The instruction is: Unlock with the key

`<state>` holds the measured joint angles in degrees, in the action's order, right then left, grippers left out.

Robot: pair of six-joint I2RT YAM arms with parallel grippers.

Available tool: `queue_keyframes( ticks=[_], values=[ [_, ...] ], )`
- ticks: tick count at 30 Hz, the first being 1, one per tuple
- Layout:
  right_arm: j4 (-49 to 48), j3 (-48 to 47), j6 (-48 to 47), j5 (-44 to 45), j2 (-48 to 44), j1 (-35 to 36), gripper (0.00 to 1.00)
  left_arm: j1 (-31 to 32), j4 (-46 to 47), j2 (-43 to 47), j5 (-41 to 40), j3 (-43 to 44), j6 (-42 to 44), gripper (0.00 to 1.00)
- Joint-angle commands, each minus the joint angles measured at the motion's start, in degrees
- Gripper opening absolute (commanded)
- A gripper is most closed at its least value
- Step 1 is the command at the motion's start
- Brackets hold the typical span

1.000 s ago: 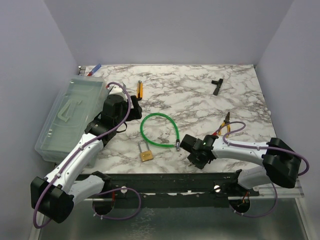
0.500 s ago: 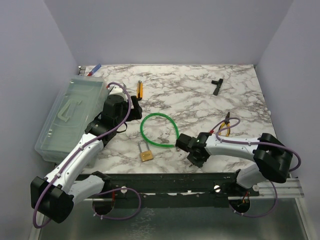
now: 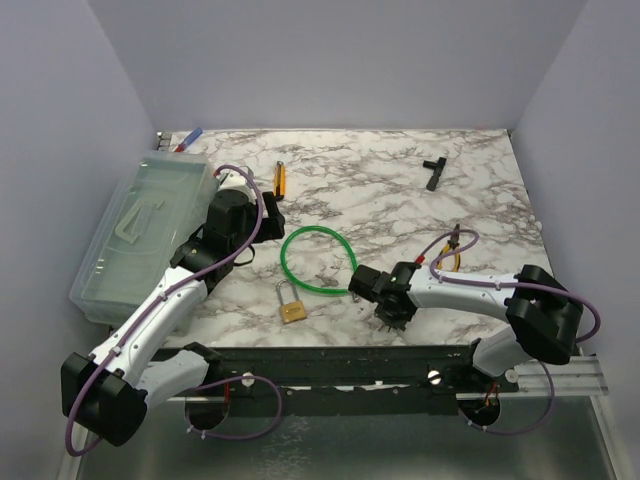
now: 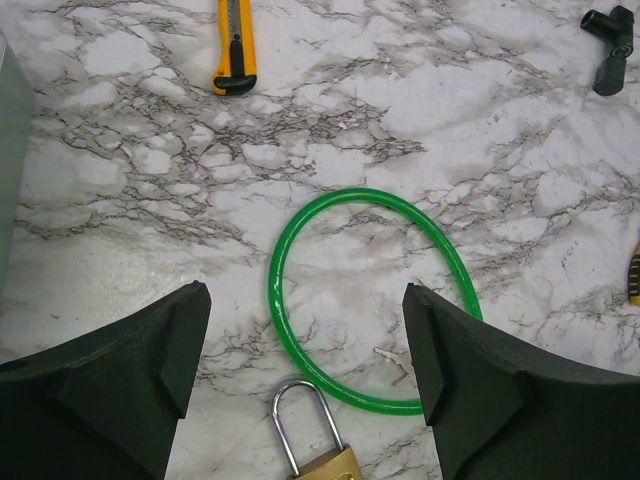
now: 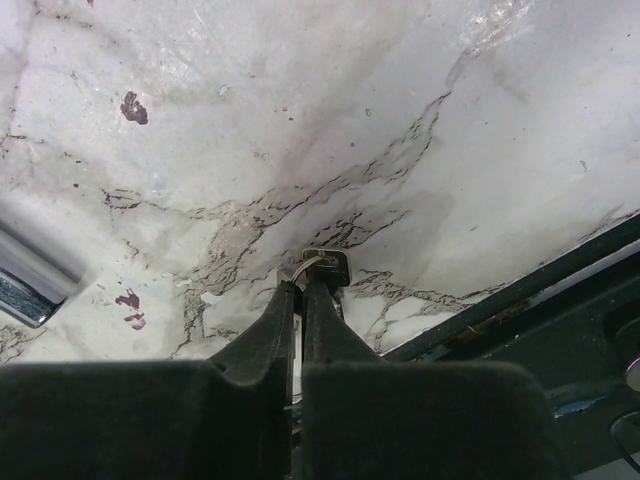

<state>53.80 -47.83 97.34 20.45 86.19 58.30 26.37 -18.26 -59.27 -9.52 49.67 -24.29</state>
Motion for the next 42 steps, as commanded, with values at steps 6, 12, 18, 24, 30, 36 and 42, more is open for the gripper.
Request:
queue_keyframes(
  ticks=[6,12,18,24,30,36,42],
  values=[
    [-1.58,0.83,-1.04,6.59,-0.66,-0.03,0.0,0.56,0.64,1.23,0.67,-0.96,0.91,0.84],
    [-1.43,0.75,0.79,9.41,-4.83,-0.01,0.0,0.75,1.59,1.51,4.34,-1.28,0.62,0.84],
    [-3.6,1.03,2.73,12.22,-10.2,-0.03,0.0,0.81,2.67,2.28,9.27,-1.58,-4.49,0.84],
    [-7.83,0.75,2.05,15.96,-15.86,-0.03,0.0,0.79,3.44,3.72,17.36,-2.24,-12.9,0.82],
    [-21.15,4.83,-6.51,18.02,-24.23,-0.03,0.0,0.94,4.62,4.89,25.92,-2.35,-13.43,0.79],
    [-49.61,17.5,-17.92,19.54,-36.85,-0.03,0.0,1.77,6.66,2.87,31.51,-0.43,-20.89,0.75],
    [-58.46,17.51,-18.61,22.85,-38.79,-0.03,0.0,3.27,13.92,1.25,33.86,-0.58,-34.28,0.74]
  ],
)
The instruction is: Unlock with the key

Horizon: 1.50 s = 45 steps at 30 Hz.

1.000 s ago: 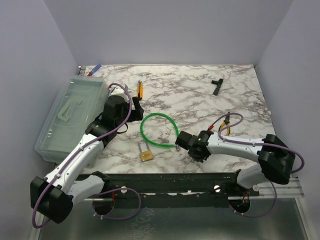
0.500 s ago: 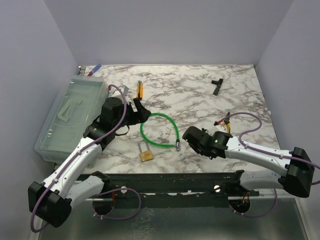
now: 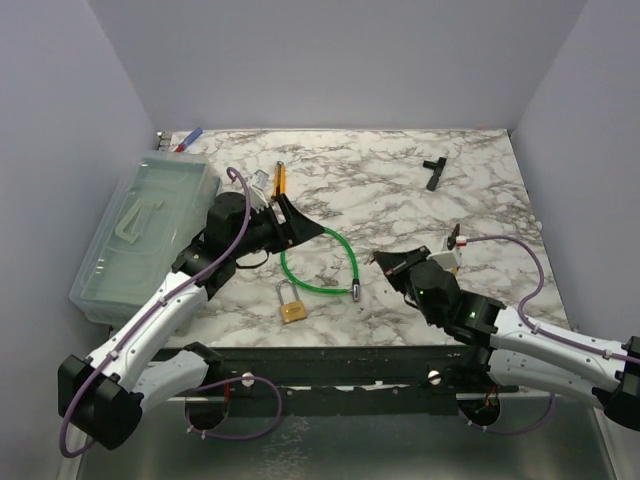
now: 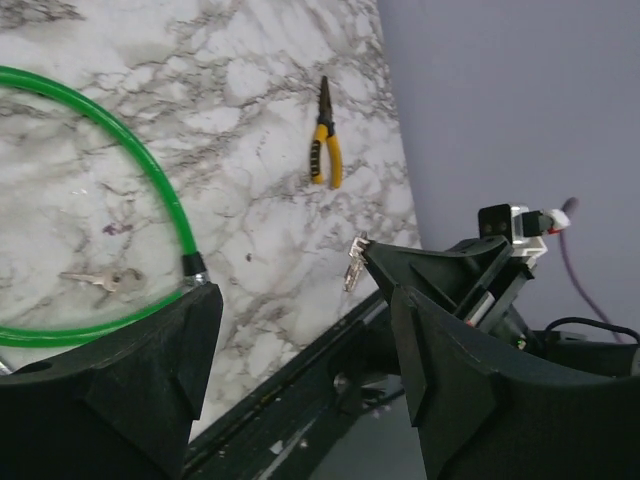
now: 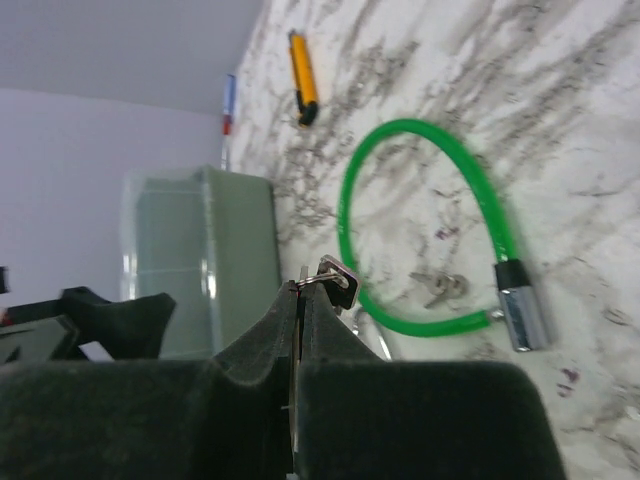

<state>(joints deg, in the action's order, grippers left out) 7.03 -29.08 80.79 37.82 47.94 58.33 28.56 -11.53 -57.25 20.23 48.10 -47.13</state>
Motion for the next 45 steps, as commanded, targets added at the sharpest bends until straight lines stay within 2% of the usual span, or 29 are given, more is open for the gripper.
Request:
queue_keyframes(
  ticks=[1,5,9,13,20,32,45],
  values=[
    [-11.56,-1.85,-1.2,6.03,-0.36,-0.05,0.0,1.37,9.11,-0.94,4.38,0.42,-13.55,0.74],
    [-10.07,-4.71,2.63,8.02,0.74,-0.05,0.0,2.93,16.06,-1.88,4.82,-1.65,-20.22,0.71],
    [-17.57,-5.27,-3.52,8.8,2.82,-0.05,0.0,4.76,19.85,-3.21,4.84,-2.38,-24.63,0.67],
    [-23.31,-5.12,-4.65,8.32,4.22,-0.05,0.0,6.2,24.01,-4.27,4.12,-3.38,-27.57,0.61],
    [-25.33,-5.13,-2.36,7.64,4.71,-0.05,0.0,7.08,27.28,-5.25,2.65,-4.92,-28.55,0.53],
    [-23.57,-6.34,0.85,6.46,4.39,-0.05,0.0,9.15,35.89,-5.68,-0.19,-7.95,-25.6,0.47],
    [-23.01,-6.98,2.68,5.12,4.79,-0.1,0.0,10.76,40.27,-8.47,-1.62,-8.12,-24.68,0.39]
  ],
)
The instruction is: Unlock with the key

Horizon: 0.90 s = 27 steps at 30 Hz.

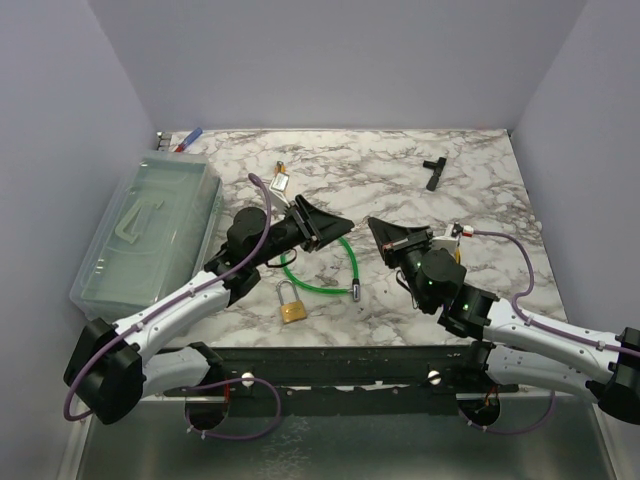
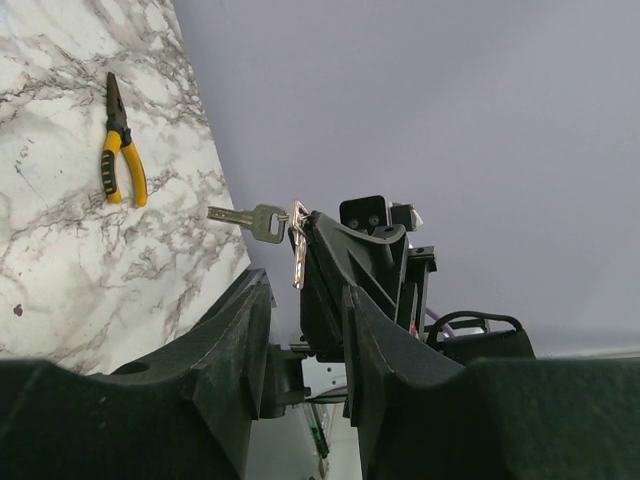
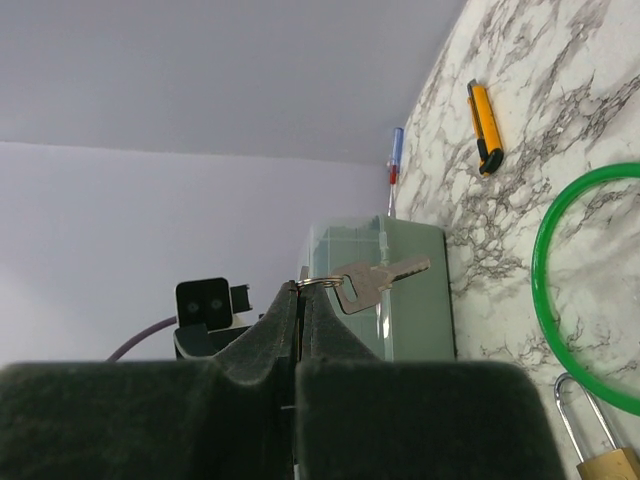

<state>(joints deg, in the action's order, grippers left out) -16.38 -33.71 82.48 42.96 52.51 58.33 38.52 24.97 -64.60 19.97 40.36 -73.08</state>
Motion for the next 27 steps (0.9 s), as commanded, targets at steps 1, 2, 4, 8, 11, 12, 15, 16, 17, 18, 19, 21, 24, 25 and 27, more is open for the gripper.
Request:
queue_keyframes(
  ticks=[1,2,4,8,11,12,15,16,17,18,19,21,24,25,27],
  values=[
    [0.76,-2.39,1.36,-0.1,0.17,-0.06,0.0,0.97,3.99,-1.53,-1.34,-0.18,1.35,0.39],
    [0.8,-2.46,1.45,-0.21,0.17,-0.05,0.0,1.21,4.17,-1.8,-1.41,-0.09,1.44,0.39],
    [0.87,-2.5,1.73,-0.65,0.28,-0.05,0.0,1.53,4.52,-2.43,-1.63,-0.03,1.36,0.38],
    [1.04,-2.41,2.41,-1.18,0.48,-0.05,0.0,2.22,5.59,-3.52,-2.02,0.1,1.43,0.37],
    [1.17,-2.41,2.51,-1.54,0.57,-0.05,0.0,2.4,6.11,-3.63,-2.48,0.24,1.53,0.36],
    [1.33,-2.41,2.56,-1.6,0.52,-0.05,0.0,2.46,6.28,-3.61,-2.62,0.32,1.66,0.35],
    [1.61,-2.4,2.6,-1.66,0.39,-0.05,0.0,2.5,6.49,-3.37,-3.14,0.49,1.88,0.34],
    [1.66,-2.41,2.6,-1.73,0.33,-0.05,0.0,2.59,6.54,-3.34,-3.36,0.39,1.89,0.33],
    [1.69,-2.36,2.6,-1.74,0.31,-0.05,0.0,2.61,6.62,-3.26,-3.54,0.3,1.87,0.32],
    [1.75,-2.34,2.6,-1.74,0.27,-0.05,0.0,2.61,6.71,-3.23,-3.7,0.32,1.87,0.32],
    [1.84,-2.32,2.6,-1.81,0.24,-0.05,0.0,2.55,6.75,-3.16,-3.89,0.23,1.78,0.31],
    [1.75,-2.16,2.85,-1.87,0.16,-0.06,0.0,2.6,6.84,-3.15,-4.17,0.17,1.8,0.3],
    [1.73,-2.02,2.82,-1.98,0.12,-0.05,0.0,2.68,6.93,-3.17,-4.48,0.17,1.85,0.28],
    [1.73,-2.05,2.74,-2.02,0.09,-0.05,0.0,2.68,7.01,-3.17,-4.57,0.13,1.95,0.28],
    [1.75,-2.02,2.7,-2.16,-0.02,-0.05,0.0,2.69,7.02,-3.17,-4.81,0.11,1.95,0.27]
  ],
)
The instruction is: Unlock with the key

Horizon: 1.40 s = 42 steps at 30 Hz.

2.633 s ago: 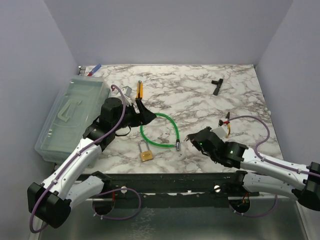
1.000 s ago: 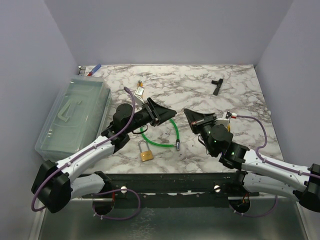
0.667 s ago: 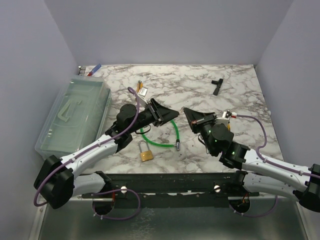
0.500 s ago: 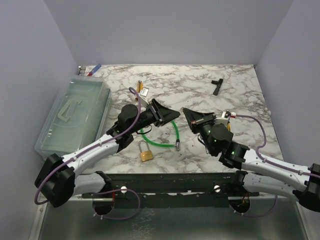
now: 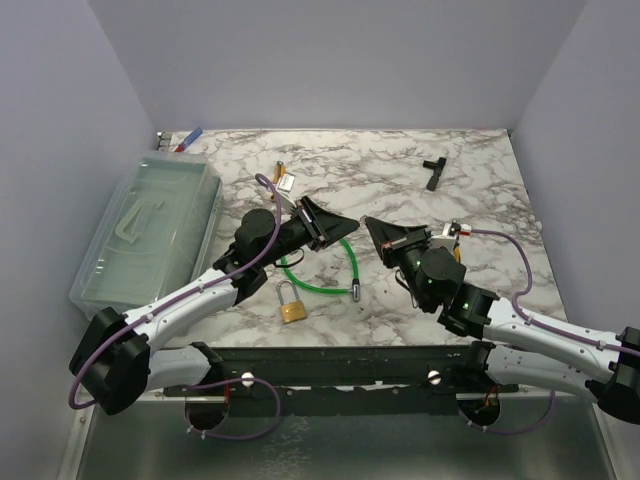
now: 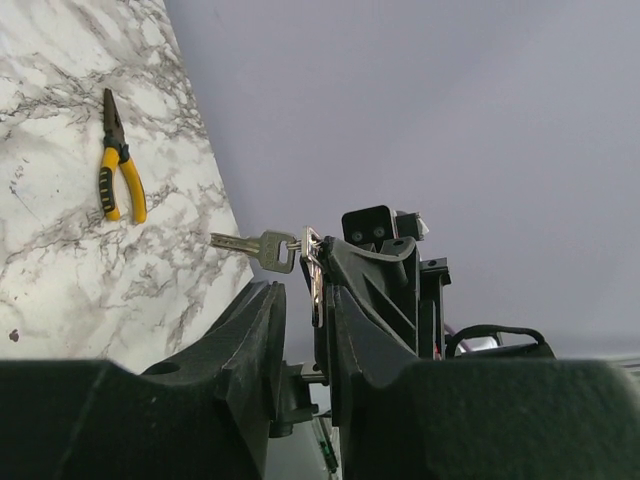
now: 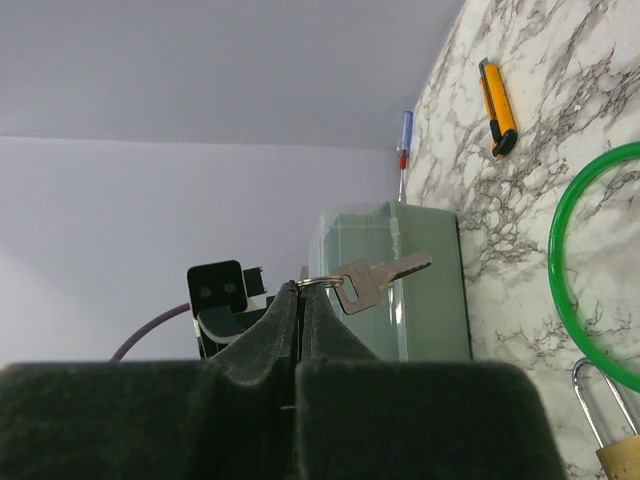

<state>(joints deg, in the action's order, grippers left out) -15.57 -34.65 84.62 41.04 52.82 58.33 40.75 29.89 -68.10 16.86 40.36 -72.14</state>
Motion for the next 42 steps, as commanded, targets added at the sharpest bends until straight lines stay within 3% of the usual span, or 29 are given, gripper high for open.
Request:
queue_keyframes(
  ticks=[1,6,10,14,15,18,21,25,30,35,38,42],
  values=[
    [0.82,-1.07,0.55,-0.4,-0.2,-0.05,0.0,0.47,2.1,0.25,-1.89,0.11,1.09,0.26],
    [0.26,-0.69,0.55,-0.76,-0.24,-0.05,0.0,0.47,2.19,-0.1,-2.18,0.11,1.18,0.18],
    [-0.03,-0.51,0.48,-1.36,-0.04,-0.05,0.0,0.47,2.1,-0.68,-1.79,0.26,1.03,0.0],
    [-0.13,0.08,0.68,-3.33,-0.33,-0.05,0.0,0.47,2.1,-1.63,1.01,1.01,1.99,0.0],
    [0.14,0.14,0.18,-4.06,-0.53,-0.05,0.06,0.35,1.98,-1.64,1.59,1.11,2.32,0.0],
    [4.33,-0.81,-1.0,-5.63,-1.96,-0.05,0.46,0.24,-0.08,-1.09,3.06,1.55,3.82,0.0],
    [11.15,-1.99,-2.1,-5.86,-4.23,-0.06,0.64,-0.1,-4.22,0.11,3.52,2.35,6.02,0.0],
    [19.39,-3.89,-11.91,-6.2,-7.62,-0.05,0.66,-0.47,-16.2,2.91,2.18,5.26,13.46,0.0],
    [22.11,-5.3,-30.3,-11.21,-11.78,-0.06,0.67,-0.75,-35.92,5.59,1.58,11.95,26.6,0.0],
    [20.61,-5.93,-41.23,-16.16,-14.49,-0.14,0.65,-1.15,-49.03,6.23,6.78,17.49,36.61,0.0],
    [22.92,-10.61,-45.21,-19.79,-10.18,-0.29,0.65,-1.38,-55.15,6.18,10.72,20.33,41.34,0.0],
    [30.88,-21.8,-48.89,-26.96,2.27,-1.59,0.65,-1.56,-63.99,3.47,17.2,26.33,47.3,0.0]
  ],
)
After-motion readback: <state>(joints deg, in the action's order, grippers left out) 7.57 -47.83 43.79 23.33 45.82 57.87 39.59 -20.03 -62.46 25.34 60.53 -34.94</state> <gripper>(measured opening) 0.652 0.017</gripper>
